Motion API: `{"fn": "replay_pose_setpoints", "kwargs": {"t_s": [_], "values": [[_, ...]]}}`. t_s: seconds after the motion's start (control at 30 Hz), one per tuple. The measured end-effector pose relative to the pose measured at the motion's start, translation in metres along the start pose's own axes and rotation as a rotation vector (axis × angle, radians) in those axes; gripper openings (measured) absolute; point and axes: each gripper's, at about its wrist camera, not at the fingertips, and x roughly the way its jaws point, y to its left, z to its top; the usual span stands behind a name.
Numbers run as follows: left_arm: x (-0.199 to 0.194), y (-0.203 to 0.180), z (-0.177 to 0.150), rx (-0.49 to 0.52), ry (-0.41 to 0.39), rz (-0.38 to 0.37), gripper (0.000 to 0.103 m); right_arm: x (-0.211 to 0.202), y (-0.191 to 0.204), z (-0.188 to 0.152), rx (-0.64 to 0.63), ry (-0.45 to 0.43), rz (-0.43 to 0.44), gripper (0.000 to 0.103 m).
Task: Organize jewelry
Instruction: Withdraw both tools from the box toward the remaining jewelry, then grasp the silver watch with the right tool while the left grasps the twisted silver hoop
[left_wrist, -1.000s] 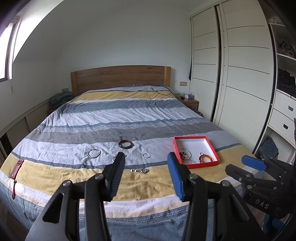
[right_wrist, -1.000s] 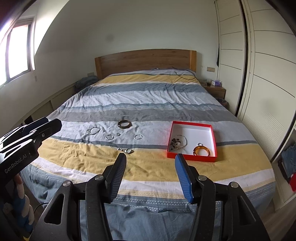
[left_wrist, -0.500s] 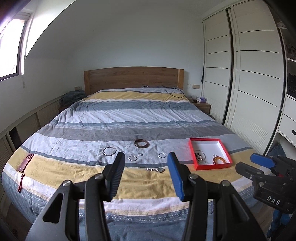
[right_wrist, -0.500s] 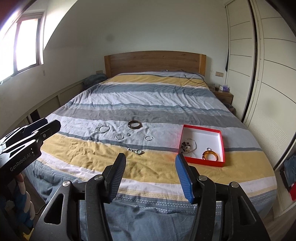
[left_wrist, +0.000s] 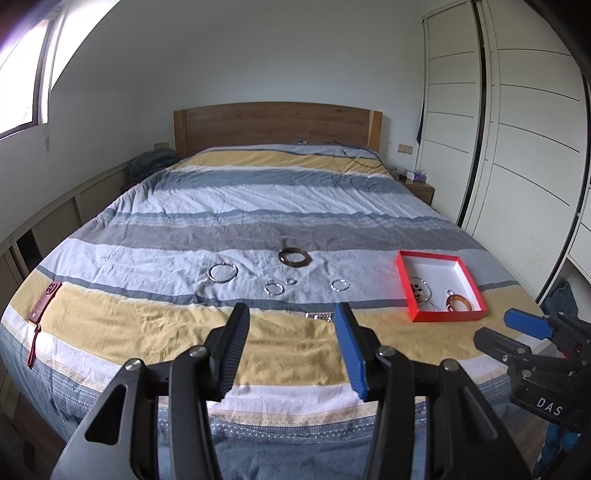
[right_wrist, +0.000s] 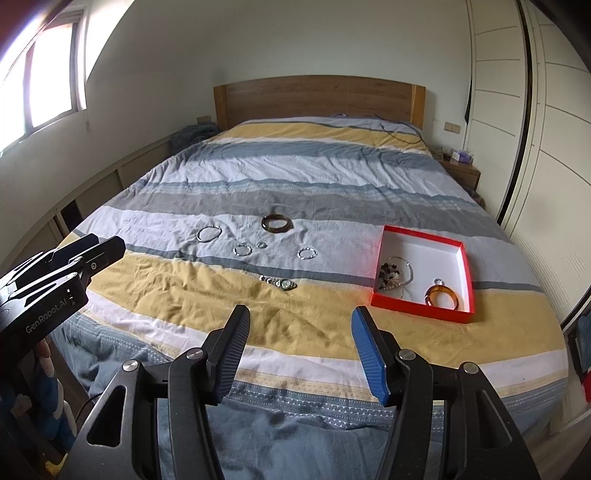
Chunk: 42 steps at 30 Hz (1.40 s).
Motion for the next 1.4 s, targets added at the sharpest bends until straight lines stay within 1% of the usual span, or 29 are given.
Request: {"fn": "replay_pose_setpoints", "kwargs": {"t_s": [0.37, 0.5, 0.7, 0.83, 0.97, 1.1, 1.23, 1.4], "values": [[0.049, 0.014, -0.013, -0.019, 0.103, 0.01, 0.046, 0.048, -0.004, -0.003, 0.015, 0.079, 0.015, 0.057], [0.07, 0.031, -0.023, -0.014, 0.157, 0.041, 0.046, 0.066, -0.005, -0.004, 0.02, 0.104, 0.022, 0.057], [0.105, 0.068, -0.036, -0.08, 0.246, 0.064, 0.046, 0.1, -0.002, -0.004, 0.021, 0.145, 0.049, 0.057], [0.133, 0.083, -0.039, -0.096, 0.285, 0.082, 0.046, 0.137, 0.005, -0.001, -0.003, 0.181, 0.081, 0.057], [0.17, 0.085, -0.036, -0.103, 0.324, 0.068, 0.046, 0.182, 0.009, 0.004, -0.024, 0.213, 0.122, 0.057], [0.215, 0.079, -0.028, -0.104, 0.353, 0.037, 0.046, 0.231, 0.012, 0.011, -0.042, 0.24, 0.168, 0.057], [0.258, 0.067, -0.018, -0.101, 0.362, 0.006, 0.046, 0.274, 0.012, 0.016, -0.074, 0.247, 0.202, 0.057], [0.312, 0.052, -0.012, -0.078, 0.376, 0.003, 0.046, 0.315, 0.01, 0.019, -0.136, 0.246, 0.239, 0.057]]}}
